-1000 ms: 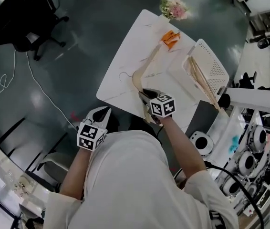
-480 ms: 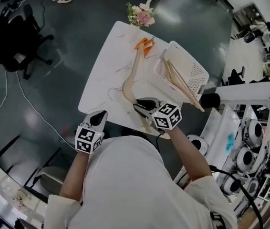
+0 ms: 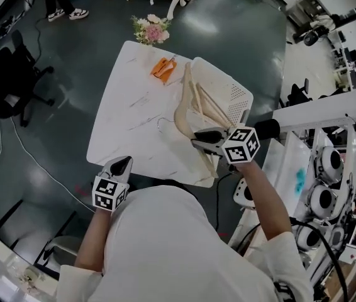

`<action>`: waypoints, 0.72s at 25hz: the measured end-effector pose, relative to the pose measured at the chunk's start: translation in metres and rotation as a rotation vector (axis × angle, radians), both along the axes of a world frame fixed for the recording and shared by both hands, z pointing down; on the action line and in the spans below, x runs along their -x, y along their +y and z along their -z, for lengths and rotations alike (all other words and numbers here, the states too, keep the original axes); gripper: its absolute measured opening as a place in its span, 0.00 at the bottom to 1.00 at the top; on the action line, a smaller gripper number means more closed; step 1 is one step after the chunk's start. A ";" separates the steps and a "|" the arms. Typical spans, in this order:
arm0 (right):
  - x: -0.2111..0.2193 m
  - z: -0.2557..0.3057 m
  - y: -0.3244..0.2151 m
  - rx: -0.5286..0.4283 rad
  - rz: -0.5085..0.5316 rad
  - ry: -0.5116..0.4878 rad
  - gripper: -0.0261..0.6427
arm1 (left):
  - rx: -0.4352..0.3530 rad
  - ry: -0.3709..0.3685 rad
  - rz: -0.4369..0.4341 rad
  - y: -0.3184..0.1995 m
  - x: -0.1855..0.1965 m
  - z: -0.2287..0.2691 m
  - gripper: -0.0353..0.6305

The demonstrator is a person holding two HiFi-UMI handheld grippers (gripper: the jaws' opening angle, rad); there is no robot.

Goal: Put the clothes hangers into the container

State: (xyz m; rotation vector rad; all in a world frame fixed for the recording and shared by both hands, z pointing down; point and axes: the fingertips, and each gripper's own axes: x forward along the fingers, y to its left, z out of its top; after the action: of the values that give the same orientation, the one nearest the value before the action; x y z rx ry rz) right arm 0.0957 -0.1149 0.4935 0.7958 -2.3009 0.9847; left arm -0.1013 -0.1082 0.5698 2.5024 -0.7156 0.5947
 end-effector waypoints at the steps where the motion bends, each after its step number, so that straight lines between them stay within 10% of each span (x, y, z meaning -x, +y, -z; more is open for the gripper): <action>1: -0.013 0.001 -0.001 0.015 -0.004 0.003 0.16 | 0.000 0.000 -0.001 0.001 -0.003 0.000 0.05; 18: -0.148 -0.064 -0.026 0.402 0.085 0.090 0.17 | 0.031 -0.044 0.050 0.029 -0.038 -0.010 0.05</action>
State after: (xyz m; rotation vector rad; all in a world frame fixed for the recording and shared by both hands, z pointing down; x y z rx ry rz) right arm 0.2440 -0.1410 0.5574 0.5571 -1.9511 1.2882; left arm -0.0635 -0.0795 0.5797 2.4422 -0.7777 0.6400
